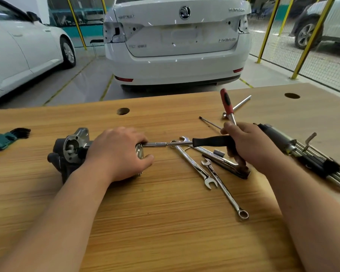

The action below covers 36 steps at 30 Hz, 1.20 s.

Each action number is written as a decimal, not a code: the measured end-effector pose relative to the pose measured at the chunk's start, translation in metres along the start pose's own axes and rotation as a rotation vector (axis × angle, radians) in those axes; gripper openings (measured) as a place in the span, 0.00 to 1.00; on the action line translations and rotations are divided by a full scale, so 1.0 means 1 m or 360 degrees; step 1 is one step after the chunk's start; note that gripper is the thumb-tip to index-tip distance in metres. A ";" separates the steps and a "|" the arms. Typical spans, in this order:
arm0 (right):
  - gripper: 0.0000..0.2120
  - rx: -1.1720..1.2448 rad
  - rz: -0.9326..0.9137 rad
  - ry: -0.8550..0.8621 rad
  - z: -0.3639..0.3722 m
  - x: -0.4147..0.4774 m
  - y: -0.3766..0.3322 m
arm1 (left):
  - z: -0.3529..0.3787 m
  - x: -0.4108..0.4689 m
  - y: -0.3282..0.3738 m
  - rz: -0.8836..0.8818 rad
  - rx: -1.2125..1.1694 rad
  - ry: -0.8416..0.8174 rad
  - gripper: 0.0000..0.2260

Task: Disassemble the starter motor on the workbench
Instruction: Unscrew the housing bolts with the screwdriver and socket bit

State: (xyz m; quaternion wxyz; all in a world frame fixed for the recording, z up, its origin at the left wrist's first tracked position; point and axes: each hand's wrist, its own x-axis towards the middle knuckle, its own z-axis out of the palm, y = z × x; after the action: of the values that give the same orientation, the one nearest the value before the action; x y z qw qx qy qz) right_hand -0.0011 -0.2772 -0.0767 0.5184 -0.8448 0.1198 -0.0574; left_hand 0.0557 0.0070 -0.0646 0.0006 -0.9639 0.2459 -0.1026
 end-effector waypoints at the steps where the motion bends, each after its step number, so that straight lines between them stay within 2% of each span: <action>1: 0.13 0.0017 -0.0012 0.0017 0.001 0.000 0.000 | 0.000 0.000 0.000 0.0002 0.0000 -0.0010 0.31; 3: 0.10 0.0084 -0.0040 0.0021 0.002 0.000 0.001 | -0.001 0.000 0.000 0.0006 0.0005 -0.0023 0.29; 6: 0.06 0.0399 0.0005 -0.0074 0.002 0.000 0.004 | -0.001 -0.001 0.000 -0.0001 -0.0003 -0.0046 0.28; 10: 0.15 0.0734 0.0052 -0.0211 -0.001 0.001 0.006 | 0.000 -0.001 0.001 -0.0037 0.0031 -0.0074 0.30; 13: 0.22 0.0831 0.0074 -0.0176 0.002 0.000 0.002 | -0.002 -0.003 0.002 -0.0055 0.0043 -0.0083 0.29; 17: 0.19 0.1180 0.0226 -0.0057 0.008 0.002 -0.005 | -0.004 0.001 0.004 -0.0081 -0.0018 -0.0043 0.26; 19: 0.15 0.1049 0.0239 0.0061 0.011 0.004 -0.004 | -0.003 0.007 0.008 -0.0083 -0.0022 -0.0021 0.26; 22: 0.08 0.0461 0.0122 0.0202 0.009 0.002 -0.002 | -0.002 0.014 0.012 -0.0058 -0.0048 -0.0012 0.30; 25: 0.05 0.0281 -0.0062 0.0289 0.002 0.003 0.002 | 0.000 0.015 0.013 -0.0019 -0.0074 -0.0011 0.30; 28: 0.07 0.0346 -0.0075 0.0266 0.000 0.004 0.006 | 0.000 0.013 0.012 -0.0012 -0.0082 -0.0049 0.29; 33: 0.13 0.0583 0.0064 0.0107 -0.002 0.010 0.012 | -0.001 0.011 0.013 -0.0042 -0.0107 -0.0002 0.33; 36: 0.17 0.1023 0.0150 0.0036 -0.005 0.016 0.014 | -0.001 0.010 0.013 -0.0024 -0.0109 -0.0001 0.33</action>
State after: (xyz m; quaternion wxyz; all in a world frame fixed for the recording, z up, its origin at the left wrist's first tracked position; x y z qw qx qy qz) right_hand 0.0112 -0.2913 -0.0873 0.7593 -0.6307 0.1401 -0.0776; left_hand 0.0580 -0.0095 -0.0622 -0.0329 -0.9652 0.2419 -0.0939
